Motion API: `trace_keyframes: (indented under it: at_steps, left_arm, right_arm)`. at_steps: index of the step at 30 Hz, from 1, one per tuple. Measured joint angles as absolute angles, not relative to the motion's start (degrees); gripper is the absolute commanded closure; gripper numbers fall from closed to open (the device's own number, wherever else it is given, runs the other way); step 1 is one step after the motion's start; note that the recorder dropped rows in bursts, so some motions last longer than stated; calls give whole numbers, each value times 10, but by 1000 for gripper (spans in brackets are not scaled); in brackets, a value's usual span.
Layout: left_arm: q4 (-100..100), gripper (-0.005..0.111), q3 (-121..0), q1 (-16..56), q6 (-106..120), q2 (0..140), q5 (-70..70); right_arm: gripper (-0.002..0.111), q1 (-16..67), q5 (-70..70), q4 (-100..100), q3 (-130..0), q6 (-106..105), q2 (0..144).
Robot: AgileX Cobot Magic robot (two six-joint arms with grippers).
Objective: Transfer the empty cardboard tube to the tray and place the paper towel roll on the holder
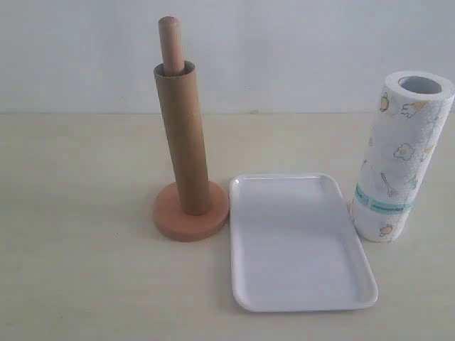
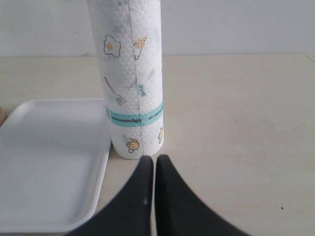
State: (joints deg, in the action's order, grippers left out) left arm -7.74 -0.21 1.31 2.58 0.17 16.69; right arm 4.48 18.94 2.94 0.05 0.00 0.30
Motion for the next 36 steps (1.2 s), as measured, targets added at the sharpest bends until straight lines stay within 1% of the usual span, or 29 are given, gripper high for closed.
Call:
trace_keyframes:
  at_steps: [4,9,13,17,19,21,25,26,29,33,36]
  left_arm:
    - [-75,102,-2,13,35,2,92]
    - [-75,102,-2,13,37,2,-75]
    - [-75,102,-41,13,52,1,-123]
    - [-74,102,-123,13,75,3,-129]
    - [-74,102,-163,13,79,16,-114]
    - [-74,102,-215,13,81,45,-63]
    - [-80,102,-309,13,83,121,120]
    - [-85,102,-325,13,84,142,169]
    - [-90,102,-343,13,84,192,255]
    - [-90,102,-346,13,84,230,274]
    - [-90,102,-346,13,84,240,254]
  right_arm:
    - [107,45,189,29,0,0,3]
    - [107,45,189,29,0,0,3]
    - [107,45,189,29,0,0,3]
    - [107,45,189,29,0,0,3]
    - [107,45,189,29,0,0,3]
    - [107,45,189,29,0,0,3]
    - [107,45,189,29,0,0,3]
    - [107,45,189,29,0,0,3]
    - [107,45,189,29,0,0,3]
    - [107,45,189,29,0,0,3]
    - [107,45,189,29,0,0,3]
